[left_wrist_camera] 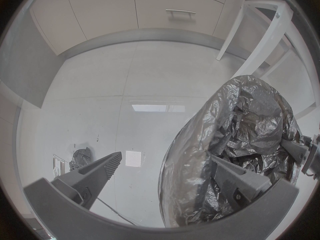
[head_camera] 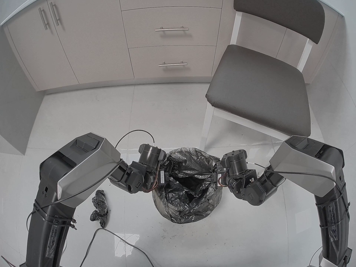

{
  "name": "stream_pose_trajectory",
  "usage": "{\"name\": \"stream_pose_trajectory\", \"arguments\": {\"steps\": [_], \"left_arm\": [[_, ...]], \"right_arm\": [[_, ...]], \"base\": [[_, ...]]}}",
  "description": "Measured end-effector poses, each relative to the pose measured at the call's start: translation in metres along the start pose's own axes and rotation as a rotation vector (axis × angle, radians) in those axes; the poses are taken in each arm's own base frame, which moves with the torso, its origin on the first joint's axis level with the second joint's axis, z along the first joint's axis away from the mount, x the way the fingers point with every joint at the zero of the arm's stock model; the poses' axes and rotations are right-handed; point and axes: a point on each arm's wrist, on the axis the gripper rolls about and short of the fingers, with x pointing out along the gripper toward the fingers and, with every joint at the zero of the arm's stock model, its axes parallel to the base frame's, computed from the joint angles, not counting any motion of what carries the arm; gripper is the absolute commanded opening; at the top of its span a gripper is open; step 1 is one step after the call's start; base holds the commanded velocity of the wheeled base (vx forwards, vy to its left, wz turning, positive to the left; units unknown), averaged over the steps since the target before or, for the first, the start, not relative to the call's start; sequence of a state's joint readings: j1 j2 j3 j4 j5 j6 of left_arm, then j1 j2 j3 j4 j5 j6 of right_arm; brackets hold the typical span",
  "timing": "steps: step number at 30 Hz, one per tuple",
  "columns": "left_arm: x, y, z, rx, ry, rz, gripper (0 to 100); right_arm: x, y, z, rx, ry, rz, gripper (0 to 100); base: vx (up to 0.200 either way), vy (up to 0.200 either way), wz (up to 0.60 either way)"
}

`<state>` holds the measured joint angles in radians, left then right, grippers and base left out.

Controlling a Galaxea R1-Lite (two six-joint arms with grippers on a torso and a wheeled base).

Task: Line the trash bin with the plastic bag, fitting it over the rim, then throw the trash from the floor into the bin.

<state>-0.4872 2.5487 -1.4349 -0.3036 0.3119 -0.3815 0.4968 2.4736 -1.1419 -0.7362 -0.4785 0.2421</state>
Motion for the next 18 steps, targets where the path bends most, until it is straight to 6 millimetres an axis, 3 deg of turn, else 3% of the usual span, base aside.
{"name": "stream_pose_trajectory", "arguments": {"steps": [10,18], "left_arm": [[-0.004,0.002,0.001,-0.008,-0.001,0.0,100],[-0.022,-0.001,0.01,-0.015,-0.024,-0.021,100]], "right_arm": [[-0.005,0.002,0.007,-0.011,-0.016,0.012,100],[-0.046,0.033,0.032,-0.048,-0.088,0.114,100]], "base": [[0.0,0.0,0.0],[0.0,0.0,0.0]]}}
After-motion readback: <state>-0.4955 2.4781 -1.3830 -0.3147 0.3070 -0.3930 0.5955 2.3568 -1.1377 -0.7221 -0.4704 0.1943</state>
